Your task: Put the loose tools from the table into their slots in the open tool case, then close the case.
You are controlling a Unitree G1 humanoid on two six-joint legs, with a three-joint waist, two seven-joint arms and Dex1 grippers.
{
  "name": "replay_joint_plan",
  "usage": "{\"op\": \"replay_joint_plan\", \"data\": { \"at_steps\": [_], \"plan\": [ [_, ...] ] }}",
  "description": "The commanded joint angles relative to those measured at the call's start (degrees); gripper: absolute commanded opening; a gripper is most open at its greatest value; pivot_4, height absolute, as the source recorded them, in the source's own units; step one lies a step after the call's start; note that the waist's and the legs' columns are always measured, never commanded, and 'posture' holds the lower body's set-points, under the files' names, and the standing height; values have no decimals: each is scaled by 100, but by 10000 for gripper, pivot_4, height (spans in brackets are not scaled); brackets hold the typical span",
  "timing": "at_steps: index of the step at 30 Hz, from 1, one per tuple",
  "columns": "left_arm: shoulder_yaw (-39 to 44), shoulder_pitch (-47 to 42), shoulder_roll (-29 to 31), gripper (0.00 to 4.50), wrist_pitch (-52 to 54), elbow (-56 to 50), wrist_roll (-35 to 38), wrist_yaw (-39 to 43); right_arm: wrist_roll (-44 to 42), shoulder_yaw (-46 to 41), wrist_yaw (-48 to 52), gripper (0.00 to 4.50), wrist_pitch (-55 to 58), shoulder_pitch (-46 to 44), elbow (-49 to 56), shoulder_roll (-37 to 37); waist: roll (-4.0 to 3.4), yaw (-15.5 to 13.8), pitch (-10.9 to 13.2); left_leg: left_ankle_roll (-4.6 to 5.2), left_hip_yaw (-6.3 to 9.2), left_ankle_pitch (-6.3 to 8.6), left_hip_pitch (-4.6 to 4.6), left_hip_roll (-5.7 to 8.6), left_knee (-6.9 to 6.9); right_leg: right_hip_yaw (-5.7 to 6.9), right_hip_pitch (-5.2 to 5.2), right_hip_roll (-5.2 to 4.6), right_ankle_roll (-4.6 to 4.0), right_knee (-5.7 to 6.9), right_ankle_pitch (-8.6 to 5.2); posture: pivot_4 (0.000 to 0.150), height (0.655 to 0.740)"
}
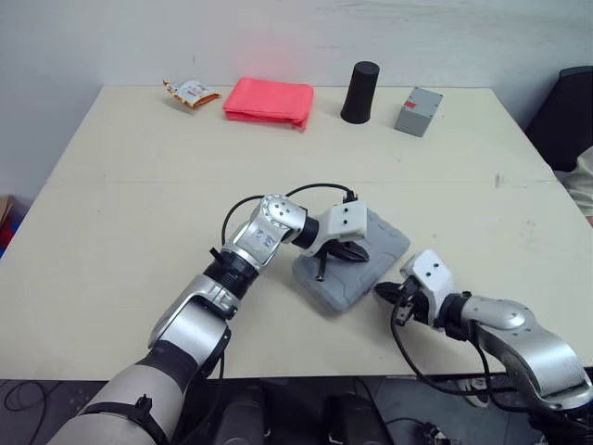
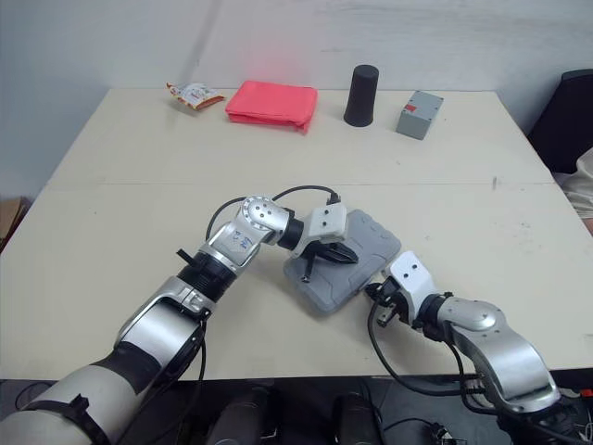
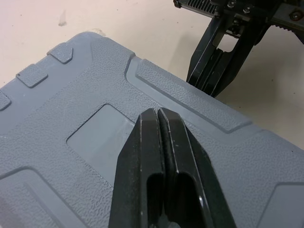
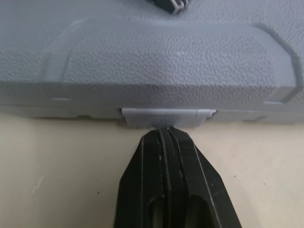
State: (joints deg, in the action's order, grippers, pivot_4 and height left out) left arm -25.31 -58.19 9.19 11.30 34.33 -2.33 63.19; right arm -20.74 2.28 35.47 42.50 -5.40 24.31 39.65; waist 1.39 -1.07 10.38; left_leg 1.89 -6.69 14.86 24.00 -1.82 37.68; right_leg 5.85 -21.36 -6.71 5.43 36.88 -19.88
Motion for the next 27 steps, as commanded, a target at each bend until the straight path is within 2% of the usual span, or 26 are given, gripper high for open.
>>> {"op": "replay_joint_plan", "data": {
  "at_steps": [1, 5, 8, 20, 26, 27],
  "plan": [
    [-432, 254, 92, 224, 33, 248, -526, -38, 88, 21, -30, 593, -209, -118, -22, -132, 3, 8, -2, 0, 0, 0, 0, -1, 0, 0, 0, 0, 0, 0, 0, 1500, 7361],
    [-644, 373, 153, 224, -324, 329, -796, -59, 89, -18, 19, 593, -490, -141, -185, -358, 12, 51, -7, 4, 0, 2, -21, -5, -3, 0, 19, 1, 0, 1, 0, 1500, 7361],
    [-783, 597, 212, 224, -472, 298, -945, 31, -32, -65, 112, 593, -609, -218, -301, -560, 14, 115, -27, 17, 5, 26, -95, -6, -41, -6, 93, -3, -2, -37, -1, 1500, 7361],
    [-842, 862, 191, 224, -316, 105, -1094, 32, -42, -17, 315, 593, -711, -768, -832, -1077, 35, 245, -148, -4, 19, 34, -108, -29, -56, -12, 102, 5, -29, -41, -14, 1500, 7361],
    [-561, 768, 291, 224, -266, 1, -920, 32, 45, 70, 695, 593, -584, -663, -579, -631, 24, 250, -152, -7, 25, 36, -108, -30, -57, -11, 103, 4, -33, -42, -16, 1500, 7361],
    [-339, 770, 418, 24, -81, -249, -657, 222, -33, -15, 880, 3395, -543, -571, -421, -411, 15, 243, -149, -7, 25, 36, -107, -30, -58, -11, 102, 2, -33, -44, -16, 1500, 7361]
  ]
}}
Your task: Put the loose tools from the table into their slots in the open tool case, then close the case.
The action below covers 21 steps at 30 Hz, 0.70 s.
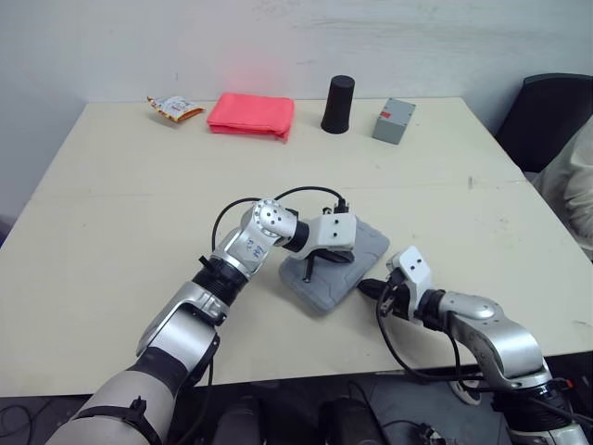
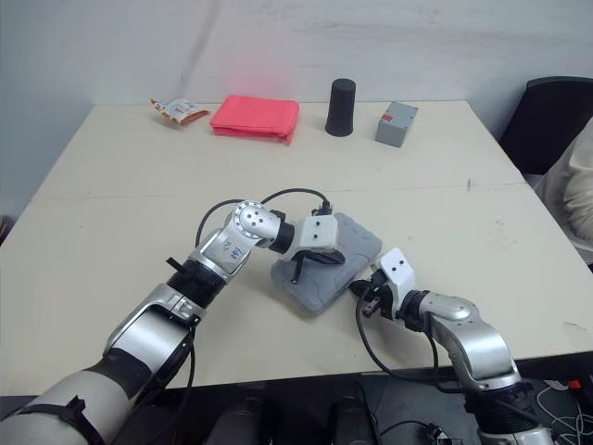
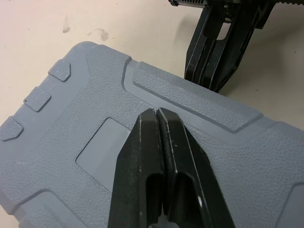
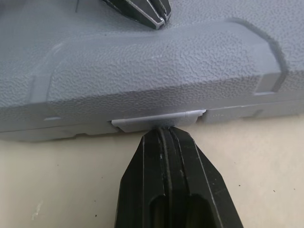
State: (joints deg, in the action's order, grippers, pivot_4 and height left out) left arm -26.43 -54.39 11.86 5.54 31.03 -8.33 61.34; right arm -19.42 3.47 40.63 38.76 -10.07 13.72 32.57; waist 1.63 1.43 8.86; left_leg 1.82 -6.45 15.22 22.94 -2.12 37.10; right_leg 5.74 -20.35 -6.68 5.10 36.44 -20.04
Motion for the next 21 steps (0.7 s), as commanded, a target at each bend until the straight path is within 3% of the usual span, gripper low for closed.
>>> {"op": "replay_joint_plan", "data": {
  "at_steps": [1, 2, 4, 9, 11, 16, 21],
  "plan": [
    [56, 406, 302, 2539, 690, -239, 261, 593, -329, -286, 577, 6787, -71, -10, 814, 542, -22, -8, 11, 0, 0, 1, 7, 0, -2, 1, -5, 0, 0, -3, 0, 1500, 7361],
    [238, 434, 403, 5370, 851, -489, 472, 716, -447, -397, 714, 9512, -9, 59, 933, 702, -42, 8, 23, -2, 0, 3, 21, 0, -2, 2, -18, 0, -3, -4, -2, 1500, 7361],
    [621, 542, 672, 12586, 1273, -1129, 974, 992, -699, -684, 1036, 19340, 28, 219, 1135, 1070, -54, 13, 33, -10, -1, 8, 25, -2, -11, 6, -27, 8, -13, -3, -7, 1500, 7361],
    [2025, 1234, 2310, 35293, 2906, -3183, 2537, 1752, -1623, -2254, 2275, 44371, 252, 512, 1149, 2385, -89, 20, 174, -33, 4, -11, 36, -3, -12, 14, -33, 14, -24, 4, -15, 1500, 7361],
    [2518, 1535, 2857, 43910, 3429, -3732, 3076, 1911, -1818, -2713, 2612, 45000, 334, 597, 1010, 2741, -89, 6, 200, -30, 7, -12, 36, -3, -10, 15, -34, 14, -24, 7, -15, 1500, 7361],
    [4449, 2470, 4323, 44500, 4793, -4559, 4352, 1911, -1721, -3771, 3402, 45000, 76, 921, 393, 3447, -86, -20, 213, -29, 25, -11, 34, -3, -12, 20, -21, 10, -24, -6, -15, 1500, 7361],
    [5712, 3405, 5057, 44500, 5140, -4685, 4766, 1851, -1608, -4153, 3797, 45000, -180, 937, -188, 3733, -97, -87, 222, -35, 27, -8, 34, -2, -14, 19, -19, 7, -23, -17, -15, 1500, 7361]
  ]
}}
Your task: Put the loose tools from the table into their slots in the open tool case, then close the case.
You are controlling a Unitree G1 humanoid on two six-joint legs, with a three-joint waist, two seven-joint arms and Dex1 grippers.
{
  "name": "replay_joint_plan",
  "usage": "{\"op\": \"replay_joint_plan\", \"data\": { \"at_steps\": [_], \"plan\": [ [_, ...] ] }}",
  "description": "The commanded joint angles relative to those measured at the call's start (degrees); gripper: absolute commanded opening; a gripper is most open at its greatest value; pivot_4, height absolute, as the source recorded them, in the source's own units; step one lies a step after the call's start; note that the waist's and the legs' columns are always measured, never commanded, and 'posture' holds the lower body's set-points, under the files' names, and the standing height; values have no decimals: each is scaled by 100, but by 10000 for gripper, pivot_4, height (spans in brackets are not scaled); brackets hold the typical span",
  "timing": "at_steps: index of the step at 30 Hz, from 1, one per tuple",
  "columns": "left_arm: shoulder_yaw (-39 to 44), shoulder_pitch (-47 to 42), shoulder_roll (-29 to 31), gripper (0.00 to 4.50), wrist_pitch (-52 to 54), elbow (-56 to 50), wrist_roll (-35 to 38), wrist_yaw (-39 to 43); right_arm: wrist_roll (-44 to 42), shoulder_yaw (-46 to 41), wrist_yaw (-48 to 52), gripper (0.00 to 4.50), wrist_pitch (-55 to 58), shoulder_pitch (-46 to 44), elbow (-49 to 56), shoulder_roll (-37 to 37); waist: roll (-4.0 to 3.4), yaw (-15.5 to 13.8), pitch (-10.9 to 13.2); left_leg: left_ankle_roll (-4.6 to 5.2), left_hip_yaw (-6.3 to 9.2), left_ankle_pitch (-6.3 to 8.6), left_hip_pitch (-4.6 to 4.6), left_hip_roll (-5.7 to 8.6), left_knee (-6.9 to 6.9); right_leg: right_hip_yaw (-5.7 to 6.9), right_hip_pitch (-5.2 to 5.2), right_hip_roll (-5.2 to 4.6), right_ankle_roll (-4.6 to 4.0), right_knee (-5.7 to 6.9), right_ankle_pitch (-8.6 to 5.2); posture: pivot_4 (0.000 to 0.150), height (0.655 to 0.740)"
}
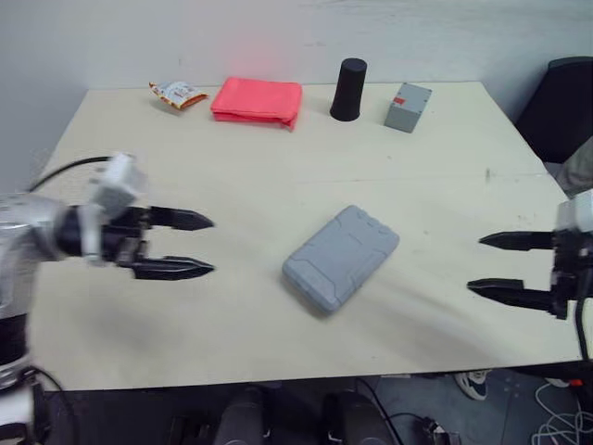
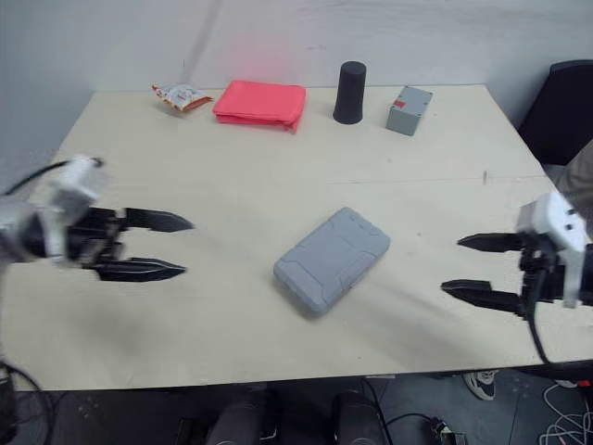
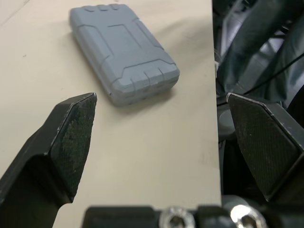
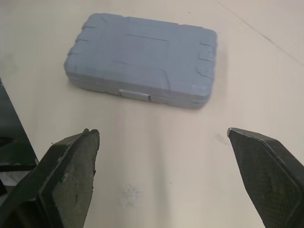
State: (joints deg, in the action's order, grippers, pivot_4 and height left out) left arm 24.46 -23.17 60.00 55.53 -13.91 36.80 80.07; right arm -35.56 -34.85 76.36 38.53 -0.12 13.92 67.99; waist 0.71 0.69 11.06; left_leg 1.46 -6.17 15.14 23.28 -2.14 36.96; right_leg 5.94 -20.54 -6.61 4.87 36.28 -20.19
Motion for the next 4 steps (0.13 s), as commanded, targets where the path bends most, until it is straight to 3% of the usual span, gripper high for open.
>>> {"op": "replay_joint_plan", "data": {
  "at_steps": [1, 4],
  "plan": [
    [875, 456, 354, 44500, 193, -197, 298, -34, -2, -316, 223, 45000, -165, -142, -320, 230, -9, -21, 7, -3, 0, 2, 0, 0, -2, -2, -4, -1, 0, 0, 0, 1500, 7361],
    [1286, 829, 538, 44500, 212, -266, 409, -84, -3, -169, 187, 45000, -232, -363, -530, 258, -17, -29, 15, -22, -1, 5, 2, -1, -11, -3, -10, 0, -4, 0, -2, 1500, 7361]
  ]
}}
